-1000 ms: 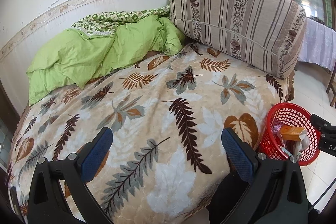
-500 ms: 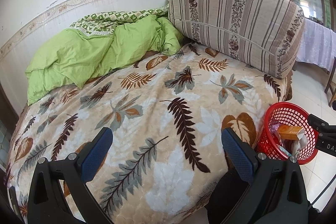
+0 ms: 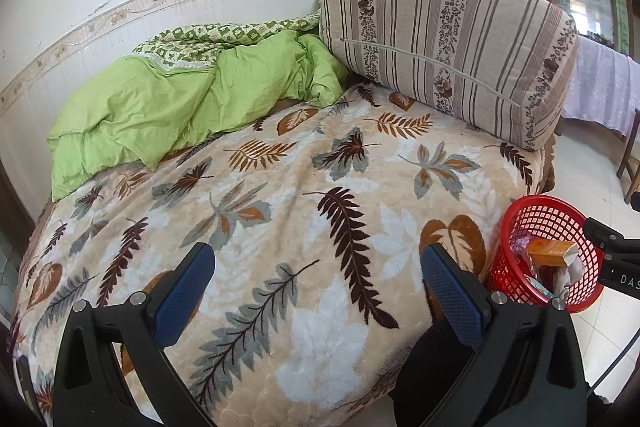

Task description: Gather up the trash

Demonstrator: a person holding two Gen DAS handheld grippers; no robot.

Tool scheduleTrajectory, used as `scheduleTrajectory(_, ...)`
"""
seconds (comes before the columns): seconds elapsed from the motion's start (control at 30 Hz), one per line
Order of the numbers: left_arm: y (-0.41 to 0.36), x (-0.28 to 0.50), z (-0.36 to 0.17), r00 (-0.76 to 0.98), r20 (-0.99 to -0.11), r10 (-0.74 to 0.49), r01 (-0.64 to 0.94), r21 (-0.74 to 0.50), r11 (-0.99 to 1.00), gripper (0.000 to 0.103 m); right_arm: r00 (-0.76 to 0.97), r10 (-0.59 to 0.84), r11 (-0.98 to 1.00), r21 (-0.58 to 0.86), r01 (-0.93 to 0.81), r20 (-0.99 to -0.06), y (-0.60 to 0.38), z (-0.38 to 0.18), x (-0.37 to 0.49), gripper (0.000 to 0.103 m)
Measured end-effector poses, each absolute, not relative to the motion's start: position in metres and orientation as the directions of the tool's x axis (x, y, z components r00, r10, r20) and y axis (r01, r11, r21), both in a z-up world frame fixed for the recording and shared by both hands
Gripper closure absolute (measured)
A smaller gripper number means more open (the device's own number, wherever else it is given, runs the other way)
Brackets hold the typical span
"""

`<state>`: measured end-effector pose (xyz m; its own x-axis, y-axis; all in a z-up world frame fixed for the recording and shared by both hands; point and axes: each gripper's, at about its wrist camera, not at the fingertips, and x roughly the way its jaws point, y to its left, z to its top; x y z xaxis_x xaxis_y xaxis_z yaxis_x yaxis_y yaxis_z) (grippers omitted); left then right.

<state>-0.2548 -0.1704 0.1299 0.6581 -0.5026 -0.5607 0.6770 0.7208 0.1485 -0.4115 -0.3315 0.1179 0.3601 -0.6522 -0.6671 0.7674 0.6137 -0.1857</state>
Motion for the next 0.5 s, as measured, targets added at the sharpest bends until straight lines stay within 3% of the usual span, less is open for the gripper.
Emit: scheduleTrajectory(0.5,-0.1712,-0.2564,0.1305,0.662,-0.555,-0.504,0.677,0.153,0.72,0.0,0.364,-0.652,0.614,-0.181,0.768,-0.665,-0.3295,0.1177,-0.4118,0.01)
